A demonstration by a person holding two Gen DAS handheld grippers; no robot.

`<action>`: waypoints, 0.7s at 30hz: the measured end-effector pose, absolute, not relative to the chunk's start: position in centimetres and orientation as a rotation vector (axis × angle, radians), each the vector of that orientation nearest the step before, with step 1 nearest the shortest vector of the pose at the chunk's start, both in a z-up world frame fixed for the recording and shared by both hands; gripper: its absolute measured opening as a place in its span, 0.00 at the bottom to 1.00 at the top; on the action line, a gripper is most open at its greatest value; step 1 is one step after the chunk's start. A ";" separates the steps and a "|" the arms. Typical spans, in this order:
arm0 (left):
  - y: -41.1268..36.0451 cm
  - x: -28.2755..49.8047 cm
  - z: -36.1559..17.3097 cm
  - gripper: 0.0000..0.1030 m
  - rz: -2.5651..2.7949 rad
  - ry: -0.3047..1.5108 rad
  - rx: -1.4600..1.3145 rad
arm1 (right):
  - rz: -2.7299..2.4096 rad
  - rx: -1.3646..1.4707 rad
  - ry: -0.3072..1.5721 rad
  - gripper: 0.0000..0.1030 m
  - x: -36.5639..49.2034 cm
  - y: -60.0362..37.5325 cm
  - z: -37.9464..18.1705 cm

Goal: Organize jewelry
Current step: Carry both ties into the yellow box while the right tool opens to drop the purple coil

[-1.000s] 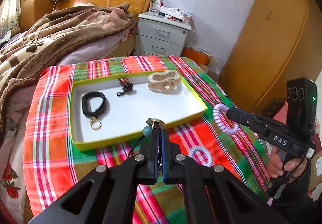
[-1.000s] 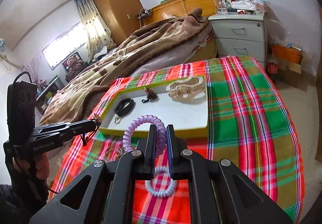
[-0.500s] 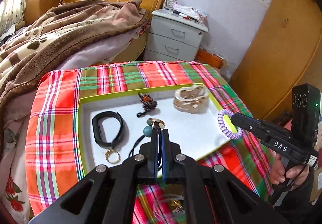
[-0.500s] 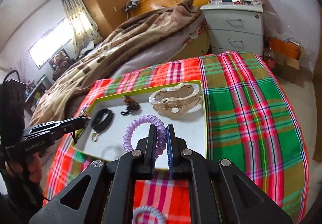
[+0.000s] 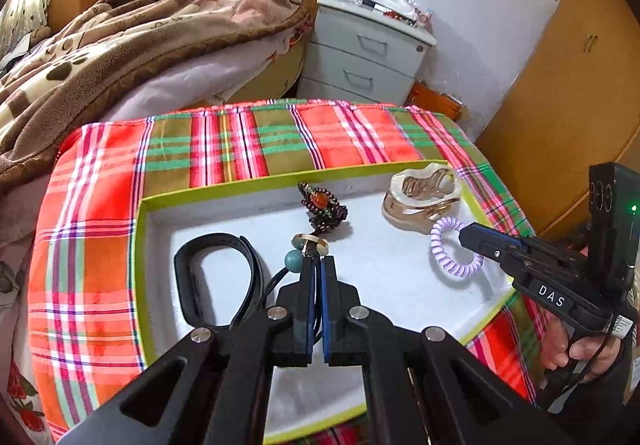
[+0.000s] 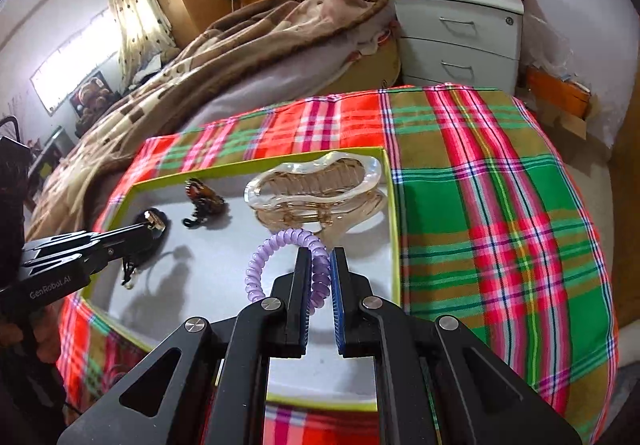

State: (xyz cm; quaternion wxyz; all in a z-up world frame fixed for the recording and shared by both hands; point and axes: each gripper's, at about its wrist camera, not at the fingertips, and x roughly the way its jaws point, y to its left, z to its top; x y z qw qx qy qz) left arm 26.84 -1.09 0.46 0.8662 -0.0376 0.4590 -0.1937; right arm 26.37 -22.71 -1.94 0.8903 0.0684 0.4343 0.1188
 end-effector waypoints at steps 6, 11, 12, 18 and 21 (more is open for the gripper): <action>-1.7 27.4 -0.6 0.03 -0.399 0.987 -0.071 | 0.201 0.058 0.907 0.10 26.8 -22.4 -2.3; -2.5 27.7 -1.5 0.03 -0.408 1.011 -0.065 | 0.180 0.012 0.904 0.10 26.9 -22.2 -2.3; -2.6 27.7 -1.6 0.03 -0.411 1.012 -0.064 | 0.180 0.010 0.904 0.10 27.0 -22.1 -2.3; -2.7 27.8 -2.0 0.03 -0.405 1.026 -0.069 | 0.157 -0.025 0.902 0.10 27.0 -21.8 -2.3; -2.8 28.0 -2.1 0.03 -0.405 1.029 -0.074 | 0.157 -0.032 0.903 0.10 27.1 -21.6 -2.3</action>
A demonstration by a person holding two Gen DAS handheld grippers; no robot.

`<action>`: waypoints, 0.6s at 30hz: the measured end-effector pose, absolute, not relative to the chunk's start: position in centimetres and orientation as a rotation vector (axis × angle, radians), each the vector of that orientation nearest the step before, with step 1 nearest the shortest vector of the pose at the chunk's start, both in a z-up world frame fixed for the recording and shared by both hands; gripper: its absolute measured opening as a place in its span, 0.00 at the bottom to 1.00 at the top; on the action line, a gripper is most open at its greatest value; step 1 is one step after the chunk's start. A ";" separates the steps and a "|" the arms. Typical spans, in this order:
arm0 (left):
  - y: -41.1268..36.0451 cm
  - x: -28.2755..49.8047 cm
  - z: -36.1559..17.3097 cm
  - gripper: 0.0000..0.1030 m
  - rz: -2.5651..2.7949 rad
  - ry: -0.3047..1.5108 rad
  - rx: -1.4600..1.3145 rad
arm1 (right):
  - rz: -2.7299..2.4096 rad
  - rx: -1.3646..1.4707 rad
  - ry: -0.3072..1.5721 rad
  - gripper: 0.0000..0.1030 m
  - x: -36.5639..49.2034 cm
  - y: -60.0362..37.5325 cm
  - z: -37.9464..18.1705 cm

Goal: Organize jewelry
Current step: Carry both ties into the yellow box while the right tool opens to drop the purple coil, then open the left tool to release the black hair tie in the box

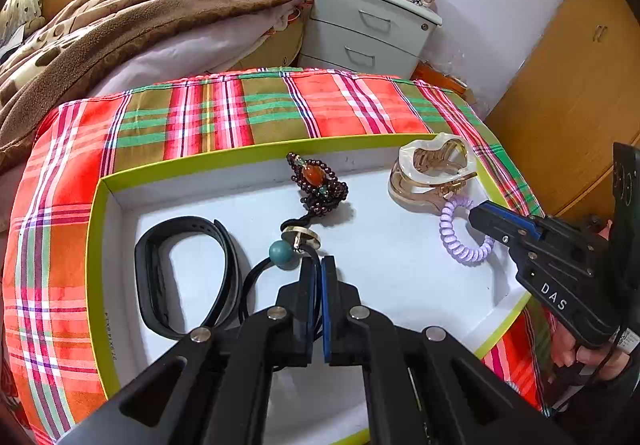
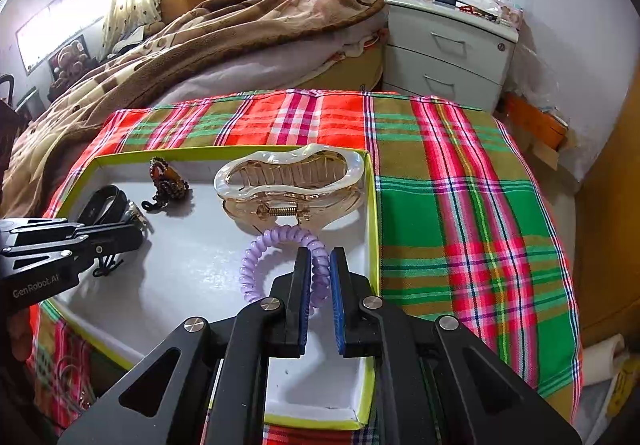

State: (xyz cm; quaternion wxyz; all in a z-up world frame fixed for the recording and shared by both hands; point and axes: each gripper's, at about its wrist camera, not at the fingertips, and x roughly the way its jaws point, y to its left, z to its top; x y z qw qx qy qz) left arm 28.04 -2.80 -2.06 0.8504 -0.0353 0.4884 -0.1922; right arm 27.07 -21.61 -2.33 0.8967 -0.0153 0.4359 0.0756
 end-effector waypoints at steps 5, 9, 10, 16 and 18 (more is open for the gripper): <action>-2.8 28.1 -2.1 0.05 -0.401 1.031 -0.079 | 0.154 -0.029 0.897 0.10 27.0 -21.5 -2.2; -2.9 28.1 -2.0 0.18 -0.398 1.029 -0.080 | 0.156 -0.029 0.889 0.10 26.8 -21.4 -2.1; -2.9 28.1 -2.0 0.20 -0.397 1.029 -0.079 | 0.158 -0.027 0.887 0.12 26.8 -21.4 -2.0; -2.9 27.8 -1.8 0.31 -0.372 1.022 -0.063 | 0.156 -0.016 0.874 0.17 26.4 -21.3 -1.6; -2.8 27.6 -1.6 0.32 -0.371 1.017 -0.061 | 0.157 -0.006 0.867 0.17 26.3 -21.4 -1.4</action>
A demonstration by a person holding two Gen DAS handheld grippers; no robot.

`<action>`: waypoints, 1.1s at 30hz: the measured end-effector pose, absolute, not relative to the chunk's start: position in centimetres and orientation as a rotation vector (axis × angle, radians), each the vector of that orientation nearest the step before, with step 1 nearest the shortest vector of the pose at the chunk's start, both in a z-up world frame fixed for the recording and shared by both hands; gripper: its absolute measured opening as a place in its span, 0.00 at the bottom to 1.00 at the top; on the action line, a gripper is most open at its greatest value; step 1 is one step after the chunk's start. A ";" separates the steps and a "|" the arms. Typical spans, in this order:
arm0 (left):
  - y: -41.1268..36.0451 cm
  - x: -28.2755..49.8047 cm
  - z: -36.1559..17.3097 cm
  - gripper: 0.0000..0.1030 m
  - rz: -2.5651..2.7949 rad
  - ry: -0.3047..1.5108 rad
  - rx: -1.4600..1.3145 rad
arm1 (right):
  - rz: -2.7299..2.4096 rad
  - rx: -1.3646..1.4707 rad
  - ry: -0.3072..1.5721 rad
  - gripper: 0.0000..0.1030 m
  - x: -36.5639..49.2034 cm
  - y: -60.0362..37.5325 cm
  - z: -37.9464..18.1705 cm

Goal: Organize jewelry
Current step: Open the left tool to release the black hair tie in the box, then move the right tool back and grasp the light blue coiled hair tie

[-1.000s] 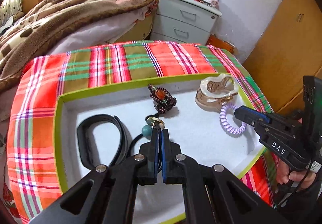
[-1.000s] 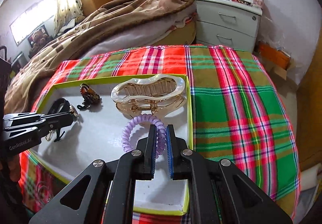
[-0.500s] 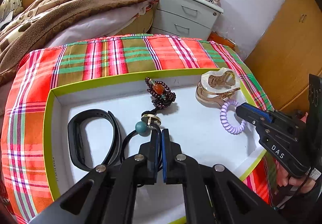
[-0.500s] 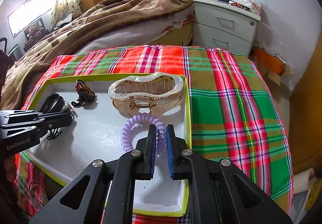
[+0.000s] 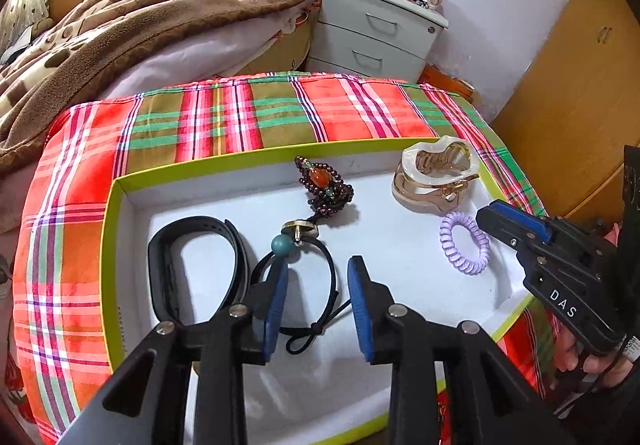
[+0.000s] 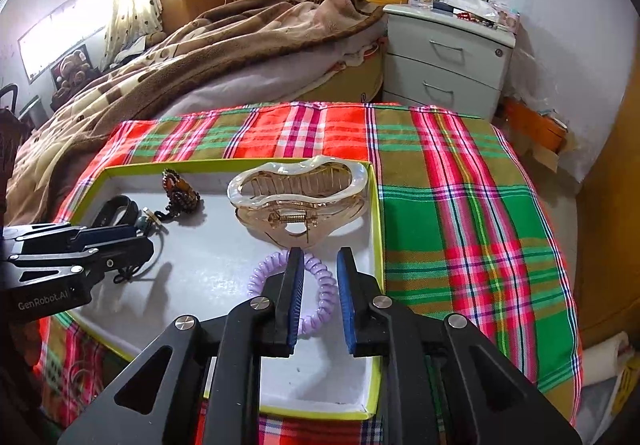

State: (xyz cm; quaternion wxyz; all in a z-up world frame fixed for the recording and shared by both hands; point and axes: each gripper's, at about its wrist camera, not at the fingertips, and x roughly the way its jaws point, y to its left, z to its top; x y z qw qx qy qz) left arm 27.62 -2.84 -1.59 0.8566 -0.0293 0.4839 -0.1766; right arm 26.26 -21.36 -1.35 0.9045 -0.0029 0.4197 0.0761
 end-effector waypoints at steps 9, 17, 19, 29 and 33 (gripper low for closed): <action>-2.1 25.7 0.1 0.35 -0.386 0.976 -0.073 | 0.168 0.020 0.828 0.18 24.5 -21.7 0.1; -0.6 22.6 2.0 0.36 -0.396 0.924 -0.097 | 0.203 0.058 0.807 0.36 21.4 -22.0 0.8; -0.2 21.9 2.2 0.37 -0.398 0.919 -0.101 | 0.224 0.075 0.805 0.36 20.4 -22.1 0.9; 2.3 18.1 1.4 0.37 -0.366 0.934 -0.156 | 0.317 0.038 0.887 0.36 14.8 -21.9 -1.2; 2.9 17.0 0.8 0.38 -0.359 0.946 -0.172 | 0.317 0.020 0.923 0.36 13.7 -21.8 -2.2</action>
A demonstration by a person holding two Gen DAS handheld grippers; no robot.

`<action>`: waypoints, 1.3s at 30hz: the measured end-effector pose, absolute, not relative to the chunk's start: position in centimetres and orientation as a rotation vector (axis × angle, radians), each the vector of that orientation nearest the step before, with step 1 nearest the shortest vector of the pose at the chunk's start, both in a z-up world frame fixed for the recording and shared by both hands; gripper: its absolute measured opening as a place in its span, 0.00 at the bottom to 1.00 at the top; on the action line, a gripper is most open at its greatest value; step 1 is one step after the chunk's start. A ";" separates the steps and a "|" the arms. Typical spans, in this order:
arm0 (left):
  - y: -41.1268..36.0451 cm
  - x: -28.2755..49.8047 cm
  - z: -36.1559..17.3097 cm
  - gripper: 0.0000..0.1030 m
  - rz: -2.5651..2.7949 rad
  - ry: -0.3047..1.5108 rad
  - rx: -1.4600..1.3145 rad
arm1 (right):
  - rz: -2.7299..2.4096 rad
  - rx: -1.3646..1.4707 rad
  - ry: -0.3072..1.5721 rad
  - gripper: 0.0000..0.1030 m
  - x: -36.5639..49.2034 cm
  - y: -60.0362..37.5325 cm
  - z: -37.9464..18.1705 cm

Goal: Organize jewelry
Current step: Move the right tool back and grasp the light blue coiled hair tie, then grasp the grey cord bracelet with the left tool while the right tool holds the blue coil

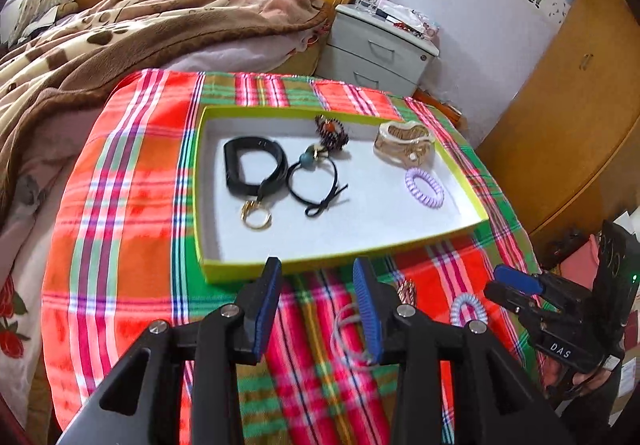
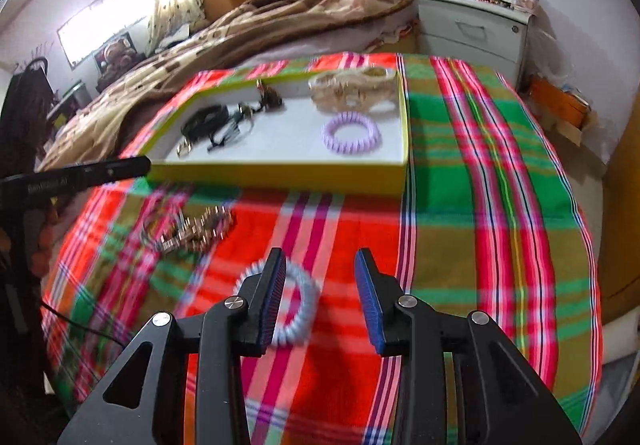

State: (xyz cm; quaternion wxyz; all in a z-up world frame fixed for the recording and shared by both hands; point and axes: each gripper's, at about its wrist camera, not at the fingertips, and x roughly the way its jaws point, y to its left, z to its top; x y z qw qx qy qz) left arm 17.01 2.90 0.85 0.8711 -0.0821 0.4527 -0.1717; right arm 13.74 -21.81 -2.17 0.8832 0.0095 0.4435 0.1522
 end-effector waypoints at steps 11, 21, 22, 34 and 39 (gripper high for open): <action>4.2 15.5 0.1 0.38 -0.346 0.969 -0.205 | 0.270 -0.059 0.953 0.36 13.1 -20.4 -3.6; 3.2 15.0 -1.2 0.38 -0.408 1.035 -0.223 | 0.255 -0.054 0.936 0.10 12.1 -20.6 -3.7; 3.0 14.9 -1.3 0.38 -0.413 1.040 -0.224 | 0.255 -0.048 0.935 0.10 12.0 -20.6 -3.6; 1.9 15.0 -2.4 0.36 -0.447 1.108 -0.293 | 0.251 0.002 0.920 0.10 11.7 -21.5 -3.6; 1.7 14.9 -2.4 0.10 -0.455 1.111 -0.309 | 0.248 0.007 0.918 0.10 11.6 -21.7 -3.6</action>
